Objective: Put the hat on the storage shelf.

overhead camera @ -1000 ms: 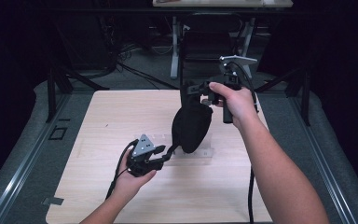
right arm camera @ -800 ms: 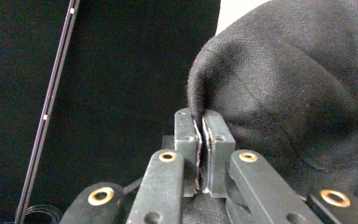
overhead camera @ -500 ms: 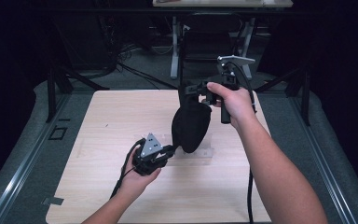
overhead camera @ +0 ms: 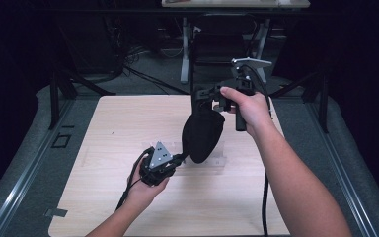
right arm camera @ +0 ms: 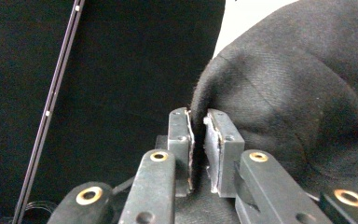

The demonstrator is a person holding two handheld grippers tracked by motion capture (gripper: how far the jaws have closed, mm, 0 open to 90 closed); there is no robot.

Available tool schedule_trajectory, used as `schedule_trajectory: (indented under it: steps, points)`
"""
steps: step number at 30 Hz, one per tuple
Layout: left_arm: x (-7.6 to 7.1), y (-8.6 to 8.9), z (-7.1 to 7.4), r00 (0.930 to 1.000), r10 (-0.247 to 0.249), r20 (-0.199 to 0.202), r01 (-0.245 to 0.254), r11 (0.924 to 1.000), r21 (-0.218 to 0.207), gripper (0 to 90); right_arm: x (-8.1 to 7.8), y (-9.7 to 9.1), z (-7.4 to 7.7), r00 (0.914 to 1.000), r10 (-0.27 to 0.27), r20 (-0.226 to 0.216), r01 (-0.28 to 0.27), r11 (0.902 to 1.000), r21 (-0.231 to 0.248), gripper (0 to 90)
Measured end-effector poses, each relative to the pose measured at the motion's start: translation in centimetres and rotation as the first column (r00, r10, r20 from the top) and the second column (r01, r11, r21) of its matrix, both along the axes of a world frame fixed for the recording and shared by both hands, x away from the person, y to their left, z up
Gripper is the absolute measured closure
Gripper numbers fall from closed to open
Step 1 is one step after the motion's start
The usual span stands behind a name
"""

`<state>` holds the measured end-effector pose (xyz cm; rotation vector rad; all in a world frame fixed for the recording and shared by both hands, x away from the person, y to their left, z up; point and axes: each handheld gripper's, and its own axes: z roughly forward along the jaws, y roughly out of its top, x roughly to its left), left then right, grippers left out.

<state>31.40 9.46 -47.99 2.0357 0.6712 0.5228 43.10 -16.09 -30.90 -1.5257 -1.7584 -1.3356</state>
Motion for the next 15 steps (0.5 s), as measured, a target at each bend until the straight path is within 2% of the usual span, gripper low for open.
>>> schedule_trajectory:
  steps: [6, 13, 15]
  points:
    - [0.0, 0.3, -0.2, 1.0000, 0.002, 0.004, -0.002, 1.0000, -0.002, 83.7, -0.5, -1.1, 0.6, 0.9998, -0.002, 0.018, 0.002, 0.9999, 0.014, 78.5]
    - [-0.1, 1.1, -0.5, 0.9998, 0.020, 0.001, -0.020, 0.9998, 0.001, 85.0, -1.0, -2.3, 0.7, 0.9993, -0.012, 0.036, 0.012, 0.9999, 0.003, 77.1]
    - [0.0, 1.4, -0.6, 0.9997, 0.022, -0.003, -0.022, 0.9997, -0.002, 85.0, -1.1, -2.5, 0.6, 0.9991, -0.020, 0.037, 0.021, 0.9997, -0.013, 77.0]
